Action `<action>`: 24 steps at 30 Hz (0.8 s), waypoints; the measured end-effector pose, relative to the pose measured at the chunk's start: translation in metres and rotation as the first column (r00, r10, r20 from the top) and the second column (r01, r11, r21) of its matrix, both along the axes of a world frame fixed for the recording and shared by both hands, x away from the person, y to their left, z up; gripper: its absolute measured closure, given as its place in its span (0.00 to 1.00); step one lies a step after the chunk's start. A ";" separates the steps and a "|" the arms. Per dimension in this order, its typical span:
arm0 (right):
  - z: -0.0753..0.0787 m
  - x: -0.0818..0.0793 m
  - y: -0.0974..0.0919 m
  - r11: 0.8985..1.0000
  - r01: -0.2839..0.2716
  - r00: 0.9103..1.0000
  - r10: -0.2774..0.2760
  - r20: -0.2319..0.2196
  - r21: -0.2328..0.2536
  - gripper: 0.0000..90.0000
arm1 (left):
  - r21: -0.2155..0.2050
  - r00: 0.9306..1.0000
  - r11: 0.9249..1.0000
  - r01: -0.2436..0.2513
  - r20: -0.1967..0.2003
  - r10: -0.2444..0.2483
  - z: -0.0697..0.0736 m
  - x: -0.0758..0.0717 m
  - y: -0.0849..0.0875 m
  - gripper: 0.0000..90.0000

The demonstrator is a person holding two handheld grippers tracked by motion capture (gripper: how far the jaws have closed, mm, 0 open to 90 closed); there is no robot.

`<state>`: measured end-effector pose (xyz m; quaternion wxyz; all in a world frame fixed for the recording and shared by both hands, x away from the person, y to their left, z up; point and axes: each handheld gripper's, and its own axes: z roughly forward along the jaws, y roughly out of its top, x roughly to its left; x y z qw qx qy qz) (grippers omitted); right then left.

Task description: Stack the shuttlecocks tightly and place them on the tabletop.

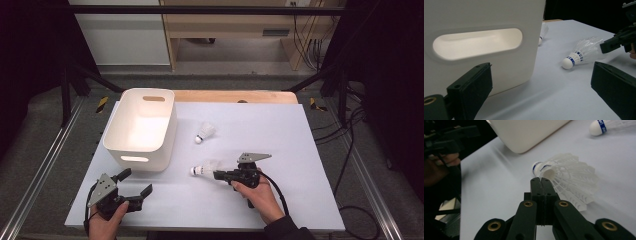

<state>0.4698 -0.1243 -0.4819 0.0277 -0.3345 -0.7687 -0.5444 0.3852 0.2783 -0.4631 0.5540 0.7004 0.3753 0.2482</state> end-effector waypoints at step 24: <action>0.009 -0.003 -0.006 0.974 0.095 0.993 -0.078 0.090 -0.204 0.34 | 0.002 1.000 1.000 -0.007 -0.004 0.007 -0.001 -0.001 0.001 0.04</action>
